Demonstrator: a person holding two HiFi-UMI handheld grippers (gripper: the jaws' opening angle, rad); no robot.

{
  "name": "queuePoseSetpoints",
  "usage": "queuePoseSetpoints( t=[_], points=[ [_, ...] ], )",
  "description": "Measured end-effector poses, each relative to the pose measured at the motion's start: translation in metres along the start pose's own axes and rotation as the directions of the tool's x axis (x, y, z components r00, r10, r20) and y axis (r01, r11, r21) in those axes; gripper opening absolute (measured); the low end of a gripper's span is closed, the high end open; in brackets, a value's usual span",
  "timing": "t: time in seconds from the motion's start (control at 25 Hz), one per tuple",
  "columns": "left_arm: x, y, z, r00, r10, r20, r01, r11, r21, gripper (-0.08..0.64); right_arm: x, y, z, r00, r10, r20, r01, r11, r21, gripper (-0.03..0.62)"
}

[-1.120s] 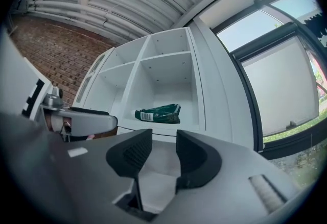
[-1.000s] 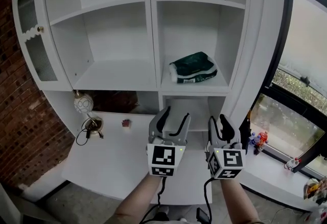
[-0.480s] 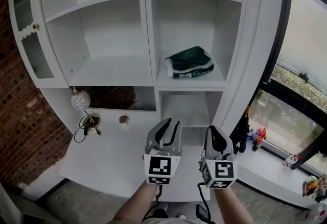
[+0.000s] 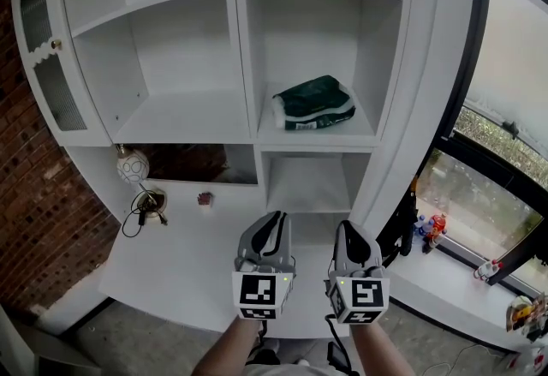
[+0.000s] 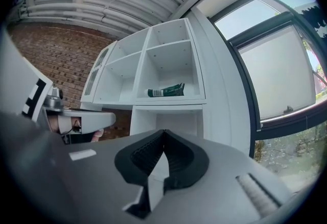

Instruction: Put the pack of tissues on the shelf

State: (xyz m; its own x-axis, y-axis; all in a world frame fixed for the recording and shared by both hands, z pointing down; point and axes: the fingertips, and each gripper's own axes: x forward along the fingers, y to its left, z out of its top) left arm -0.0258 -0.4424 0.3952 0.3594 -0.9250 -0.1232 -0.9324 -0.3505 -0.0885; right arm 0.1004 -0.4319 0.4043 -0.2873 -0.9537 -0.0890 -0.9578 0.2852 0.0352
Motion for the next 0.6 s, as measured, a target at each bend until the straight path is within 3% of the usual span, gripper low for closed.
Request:
queuePoseSetpoints(
  t=[0.16, 0.6],
  points=[
    [-0.002, 0.000, -0.006, 1.000, 0.007, -0.012, -0.007, 1.000, -0.008, 0.006, 0.001, 0.002, -0.002, 1.000, 0.011, -0.002, -0.011, 1.000, -0.014, 0.003],
    [-0.005, 0.003, -0.018, 0.999, 0.010, -0.038, -0.013, 0.998, -0.057, 0.006, 0.004, 0.003, -0.012, 1.000, 0.020, 0.000, -0.020, 1.000, 0.006, 0.003]
  ],
)
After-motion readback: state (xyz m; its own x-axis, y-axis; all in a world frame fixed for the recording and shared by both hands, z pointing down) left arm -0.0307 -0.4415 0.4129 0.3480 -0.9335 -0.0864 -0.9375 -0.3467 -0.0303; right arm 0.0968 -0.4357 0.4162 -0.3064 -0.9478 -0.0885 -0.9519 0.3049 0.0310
